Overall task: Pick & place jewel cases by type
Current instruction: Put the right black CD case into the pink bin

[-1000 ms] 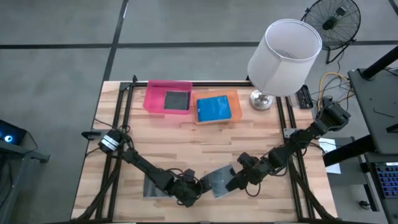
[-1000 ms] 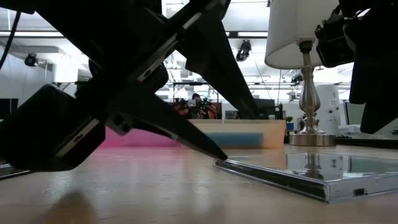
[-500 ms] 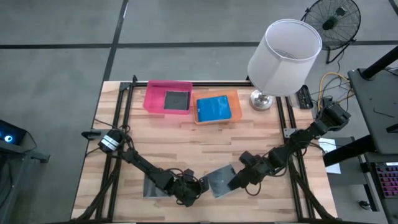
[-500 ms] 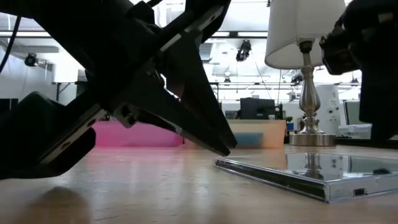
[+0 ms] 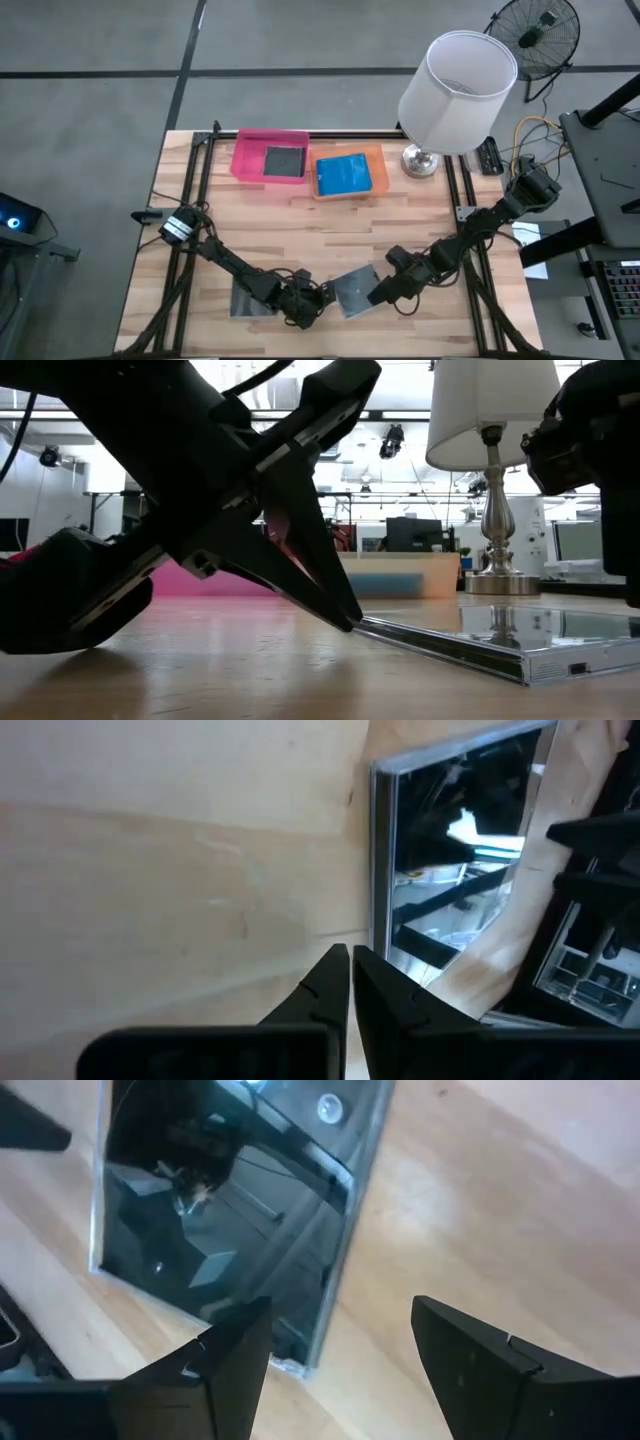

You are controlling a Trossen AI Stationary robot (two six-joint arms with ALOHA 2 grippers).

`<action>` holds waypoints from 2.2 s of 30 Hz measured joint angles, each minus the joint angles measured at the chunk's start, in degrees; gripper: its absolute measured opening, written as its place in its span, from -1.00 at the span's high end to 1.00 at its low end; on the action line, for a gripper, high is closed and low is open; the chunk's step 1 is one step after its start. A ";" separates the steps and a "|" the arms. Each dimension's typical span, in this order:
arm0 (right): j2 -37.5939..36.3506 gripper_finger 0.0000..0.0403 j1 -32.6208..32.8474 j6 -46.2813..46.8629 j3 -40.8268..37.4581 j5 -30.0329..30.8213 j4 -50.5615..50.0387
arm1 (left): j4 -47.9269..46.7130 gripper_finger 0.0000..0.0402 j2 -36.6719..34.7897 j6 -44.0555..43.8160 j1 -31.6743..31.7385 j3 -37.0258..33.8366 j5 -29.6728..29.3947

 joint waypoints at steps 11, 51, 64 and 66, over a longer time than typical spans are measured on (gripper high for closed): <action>1.01 -0.17 0.21 -1.03 0.28 -0.87 4.39 | -0.11 1.00 0.00 1.23 1.28 -0.02 0.34; 7.48 -0.17 0.17 2.73 2.90 -1.84 10.20 | -1.96 1.00 0.00 14.93 10.50 -0.17 6.05; 7.37 -0.17 0.17 13.65 2.98 7.00 7.40 | -7.29 1.00 -0.46 19.93 10.09 0.02 11.98; 7.35 -0.17 0.17 13.75 2.98 7.00 7.36 | -7.36 1.00 -0.48 20.83 10.08 0.02 12.81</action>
